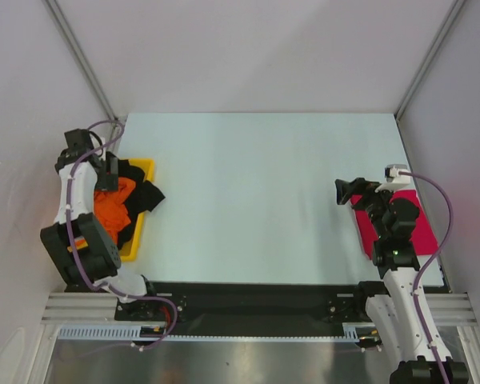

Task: Fold and stack the t-shirts
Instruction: Grab the tshirt from the pile, then move the tshirt to the center of the board, then flatten the tshirt out

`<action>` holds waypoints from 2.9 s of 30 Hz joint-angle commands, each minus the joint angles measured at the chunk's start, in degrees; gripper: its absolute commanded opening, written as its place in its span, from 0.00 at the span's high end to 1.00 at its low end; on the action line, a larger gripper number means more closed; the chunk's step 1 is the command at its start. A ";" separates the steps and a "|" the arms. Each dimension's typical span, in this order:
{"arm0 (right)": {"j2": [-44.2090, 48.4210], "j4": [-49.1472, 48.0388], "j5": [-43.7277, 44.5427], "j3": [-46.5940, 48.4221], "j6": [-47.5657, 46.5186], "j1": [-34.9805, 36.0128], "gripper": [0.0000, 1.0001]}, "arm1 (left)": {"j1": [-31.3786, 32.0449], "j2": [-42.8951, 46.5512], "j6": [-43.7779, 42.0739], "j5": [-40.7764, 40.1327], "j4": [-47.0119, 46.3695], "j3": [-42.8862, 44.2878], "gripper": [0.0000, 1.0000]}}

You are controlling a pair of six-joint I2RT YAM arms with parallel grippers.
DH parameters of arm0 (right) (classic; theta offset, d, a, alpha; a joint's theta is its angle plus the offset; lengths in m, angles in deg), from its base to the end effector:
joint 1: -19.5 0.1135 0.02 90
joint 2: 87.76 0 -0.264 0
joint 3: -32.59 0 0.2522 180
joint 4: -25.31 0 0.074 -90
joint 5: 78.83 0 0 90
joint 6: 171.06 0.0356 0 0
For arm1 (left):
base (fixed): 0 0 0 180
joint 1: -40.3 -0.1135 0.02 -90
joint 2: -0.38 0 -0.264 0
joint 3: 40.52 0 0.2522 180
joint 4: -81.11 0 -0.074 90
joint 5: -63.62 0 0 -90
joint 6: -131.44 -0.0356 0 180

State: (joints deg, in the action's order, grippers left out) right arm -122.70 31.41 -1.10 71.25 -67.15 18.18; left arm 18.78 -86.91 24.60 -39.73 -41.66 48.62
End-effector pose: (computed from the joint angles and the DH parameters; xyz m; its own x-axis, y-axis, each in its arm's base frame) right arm 0.1641 0.0038 0.2765 -0.0859 0.2369 -0.9677 -0.1742 0.9528 0.2488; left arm 0.2959 0.1255 0.2959 -0.8715 -0.0406 -0.4887 -0.2366 0.9077 0.3465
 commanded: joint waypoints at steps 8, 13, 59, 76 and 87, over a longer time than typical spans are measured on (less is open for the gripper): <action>-1.89 -1.92 -1.35 5.15 -0.11 0.27 0.00 | -0.37 -11.49 -1.44 4.66 1.02 4.34 0.40; -1.01 -1.04 -0.74 5.50 -0.11 0.35 0.00 | -0.37 -11.25 -1.71 4.03 0.48 5.04 1.00; -35.37 31.57 14.83 27.74 -3.56 45.17 0.32 | 25.56 12.22 -9.78 31.89 -3.74 -9.44 0.07; -62.44 28.50 5.95 34.50 -13.82 58.62 0.33 | 26.79 -7.02 -4.96 17.91 -7.96 -14.11 0.11; -52.37 34.36 10.00 44.25 -11.37 53.37 1.00 | 27.85 -3.43 -3.81 14.05 -8.05 -12.64 1.00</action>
State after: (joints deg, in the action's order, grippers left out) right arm -183.83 62.84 8.84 110.07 -79.57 75.77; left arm 48.17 -95.24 20.18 -23.51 -49.42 33.01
